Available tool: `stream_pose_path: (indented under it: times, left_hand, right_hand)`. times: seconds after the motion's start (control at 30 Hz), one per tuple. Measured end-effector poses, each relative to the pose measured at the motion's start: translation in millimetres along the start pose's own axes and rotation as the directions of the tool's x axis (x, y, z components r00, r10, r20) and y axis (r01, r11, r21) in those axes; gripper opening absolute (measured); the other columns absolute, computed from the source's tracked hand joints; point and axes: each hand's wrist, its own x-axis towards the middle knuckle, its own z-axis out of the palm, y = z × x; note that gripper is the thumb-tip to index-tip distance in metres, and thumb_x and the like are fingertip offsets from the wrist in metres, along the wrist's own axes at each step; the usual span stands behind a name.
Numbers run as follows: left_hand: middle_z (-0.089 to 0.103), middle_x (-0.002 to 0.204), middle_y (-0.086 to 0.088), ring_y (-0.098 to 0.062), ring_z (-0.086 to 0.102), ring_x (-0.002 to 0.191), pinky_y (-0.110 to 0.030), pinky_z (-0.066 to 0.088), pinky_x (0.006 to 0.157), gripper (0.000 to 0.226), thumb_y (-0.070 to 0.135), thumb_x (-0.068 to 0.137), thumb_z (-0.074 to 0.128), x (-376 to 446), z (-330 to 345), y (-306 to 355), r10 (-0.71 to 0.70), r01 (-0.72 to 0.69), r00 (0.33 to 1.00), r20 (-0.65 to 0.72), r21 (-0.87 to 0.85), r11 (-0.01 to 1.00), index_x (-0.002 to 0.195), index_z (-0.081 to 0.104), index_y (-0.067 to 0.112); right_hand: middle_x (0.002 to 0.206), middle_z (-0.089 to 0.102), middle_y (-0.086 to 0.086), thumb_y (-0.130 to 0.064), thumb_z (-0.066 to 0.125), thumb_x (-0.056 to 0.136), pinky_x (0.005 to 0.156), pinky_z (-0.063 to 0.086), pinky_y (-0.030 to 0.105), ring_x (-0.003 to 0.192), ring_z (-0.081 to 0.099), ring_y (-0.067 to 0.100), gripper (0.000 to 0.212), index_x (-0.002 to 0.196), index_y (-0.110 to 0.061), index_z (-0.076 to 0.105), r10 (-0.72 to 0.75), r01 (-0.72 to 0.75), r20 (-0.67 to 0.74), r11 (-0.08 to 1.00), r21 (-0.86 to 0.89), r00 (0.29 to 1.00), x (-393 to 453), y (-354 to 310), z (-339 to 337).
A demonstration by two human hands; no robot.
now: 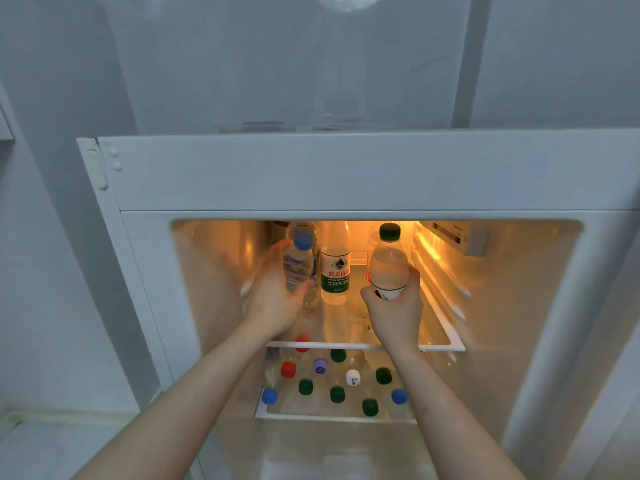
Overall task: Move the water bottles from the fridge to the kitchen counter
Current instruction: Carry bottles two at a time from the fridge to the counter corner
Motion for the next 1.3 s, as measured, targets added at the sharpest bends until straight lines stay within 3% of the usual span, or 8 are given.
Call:
stream_pose_path:
  times: [0.2, 0.4, 0.53, 0.63, 0.73, 0.9, 1.1, 1.3]
  left_hand:
    - [0.053, 0.137, 0.013, 0.0, 0.049, 0.126, -0.013, 0.037, 0.102, 0.067, 0.023, 0.089, 0.078, -29.4, 1.1, 2.3, 0.176, -0.176, 0.984, 0.029, -0.002, 0.984, 0.144, 0.04, 0.034]
    - [0.048, 0.141, 0.013, -0.008, 0.048, 0.132, -0.033, 0.054, 0.096, 0.066, 0.021, 0.092, 0.075, -44.5, -6.0, -3.0, 0.222, -0.219, 0.973, 0.059, -0.051, 0.974, 0.148, 0.041, 0.026]
    - [0.05, 0.134, 0.019, -0.004, 0.048, 0.129, -0.009, 0.042, 0.097, 0.064, 0.018, 0.088, 0.078, -56.3, -12.5, -6.4, 0.183, -0.183, 0.983, -0.002, -0.029, 0.983, 0.141, 0.043, 0.03]
    - [0.049, 0.133, 0.022, -0.006, 0.048, 0.129, -0.009, 0.039, 0.102, 0.06, 0.016, 0.088, 0.077, -68.9, -21.5, -1.1, 0.19, -0.191, 0.981, -0.028, -0.056, 0.98, 0.136, 0.046, 0.033]
    - [0.053, 0.136, 0.018, -0.014, 0.054, 0.13, -0.028, 0.051, 0.101, 0.057, 0.022, 0.09, 0.074, -92.8, -37.0, 9.7, 0.147, -0.153, 0.988, -0.051, -0.147, 0.977, 0.139, 0.047, 0.034]
    - [0.06, 0.135, 0.011, -0.016, 0.058, 0.128, -0.029, 0.049, 0.101, 0.064, 0.023, 0.088, 0.081, -146.0, -82.6, 22.0, 0.057, -0.064, 0.997, -0.056, -0.135, 0.989, 0.142, 0.048, 0.03]
    - [0.062, 0.131, 0.017, -0.012, 0.062, 0.121, -0.024, 0.05, 0.095, 0.065, 0.036, 0.082, 0.083, -241.3, -159.6, 40.3, -0.105, 0.09, 0.989, -0.1, -0.145, 0.985, 0.137, 0.049, 0.043]
    - [0.065, 0.124, 0.023, -0.002, 0.062, 0.116, -0.003, 0.041, 0.093, 0.067, 0.025, 0.082, 0.086, -373.6, -238.4, 58.4, -0.313, 0.305, 0.928, -0.201, -0.067, 0.95, 0.131, 0.05, 0.053]
  right_hand:
    - [0.095, 0.063, -0.022, -0.024, 0.087, 0.068, 0.066, 0.048, 0.017, 0.091, 0.064, -0.002, 0.06, 0.112, -0.042, 0.05, -0.05, 0.049, 0.05, 0.999, 0.015, 0.998, -10.9, -4.9, -1.0]
    - [0.096, 0.067, -0.021, -0.034, 0.085, 0.065, 0.068, 0.048, 0.018, 0.091, 0.064, -0.001, 0.051, 0.1, -0.056, 0.054, -0.089, 0.09, 0.151, 0.996, -0.001, 0.985, -26.7, -13.2, 0.7]
    - [0.093, 0.063, -0.03, -0.037, 0.088, 0.067, 0.066, 0.046, 0.017, 0.091, 0.061, -0.007, 0.058, 0.1, -0.067, 0.052, -0.127, 0.131, 0.15, 0.991, -0.019, 0.98, -32.9, -20.3, 2.8]
    - [0.093, 0.061, -0.032, -0.033, 0.091, 0.068, 0.067, 0.044, 0.014, 0.093, 0.06, -0.01, 0.069, 0.103, -0.073, 0.047, -0.135, 0.139, 0.131, 0.99, -0.019, 0.982, -38.9, -25.8, 1.8]
    - [0.093, 0.061, -0.033, -0.031, 0.093, 0.069, 0.069, 0.046, 0.014, 0.094, 0.062, -0.008, 0.064, 0.105, -0.061, 0.049, -0.127, 0.127, 0.122, 0.992, 0.009, 0.984, -55.7, -34.2, 0.3]
    - [0.099, 0.07, -0.021, -0.023, 0.09, 0.068, 0.072, 0.052, 0.009, 0.097, 0.065, 0.0, 0.057, 0.113, -0.043, 0.062, -0.07, 0.037, 0.165, 0.98, 0.195, 0.984, -112.6, -44.9, -0.6]
    - [0.09, 0.072, -0.009, 0.0, 0.087, 0.068, 0.068, 0.051, 0.01, 0.083, 0.067, 0.002, 0.05, 0.108, -0.023, 0.067, -0.099, -0.015, 0.382, 0.958, 0.286, 0.919, -181.5, -87.4, -8.1]
    - [0.074, 0.064, -0.016, 0.006, 0.08, 0.066, 0.057, 0.048, 0.013, 0.065, 0.06, 0.002, 0.044, 0.097, -0.02, 0.062, -0.146, -0.148, 0.641, 0.912, 0.382, 0.754, -289.5, -142.0, -21.2]
